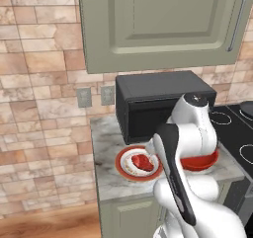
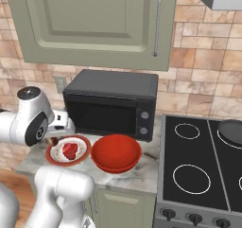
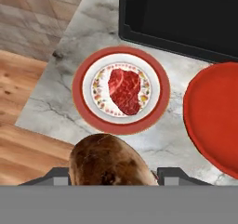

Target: Place the steak on the plate and place the mushroom on the same plate.

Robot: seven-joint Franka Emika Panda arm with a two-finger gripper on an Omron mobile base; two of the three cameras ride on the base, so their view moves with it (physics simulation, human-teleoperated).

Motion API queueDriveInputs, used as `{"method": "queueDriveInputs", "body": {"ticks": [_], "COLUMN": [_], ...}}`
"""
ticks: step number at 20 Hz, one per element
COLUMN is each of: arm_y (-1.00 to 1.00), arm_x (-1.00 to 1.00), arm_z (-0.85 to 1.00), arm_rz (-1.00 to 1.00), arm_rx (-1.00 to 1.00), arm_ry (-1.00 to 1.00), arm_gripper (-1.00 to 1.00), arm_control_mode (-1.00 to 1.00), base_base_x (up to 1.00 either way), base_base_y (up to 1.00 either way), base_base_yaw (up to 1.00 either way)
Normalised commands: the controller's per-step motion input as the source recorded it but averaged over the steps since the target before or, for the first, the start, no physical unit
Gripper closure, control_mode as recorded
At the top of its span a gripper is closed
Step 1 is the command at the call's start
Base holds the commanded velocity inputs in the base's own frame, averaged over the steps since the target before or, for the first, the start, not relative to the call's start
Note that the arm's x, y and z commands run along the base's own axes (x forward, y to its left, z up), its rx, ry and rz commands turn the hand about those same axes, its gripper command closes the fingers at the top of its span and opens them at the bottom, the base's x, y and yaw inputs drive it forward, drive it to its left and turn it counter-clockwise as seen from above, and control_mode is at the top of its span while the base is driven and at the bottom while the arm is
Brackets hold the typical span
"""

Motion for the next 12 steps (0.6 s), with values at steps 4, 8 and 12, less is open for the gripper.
{"method": "queueDriveInputs", "body": {"ticks": [4,8,12], "arm_y": [0.43,0.41,0.35], "arm_x": [0.03,0.15,0.31], "arm_z": [-0.74,-0.67,-0.56], "arm_rz": [0.01,0.00,0.00], "arm_rx": [-0.03,-0.03,0.00], "arm_ry": [-0.03,0.00,0.00], "arm_gripper": [1.00,1.00,1.00], "arm_control_mode": [-1.00,-1.00,-1.00], "base_base_x": [0.00,0.00,0.00], "base_base_y": [0.00,0.00,0.00], "base_base_yaw": [0.00,0.00,0.00]}}
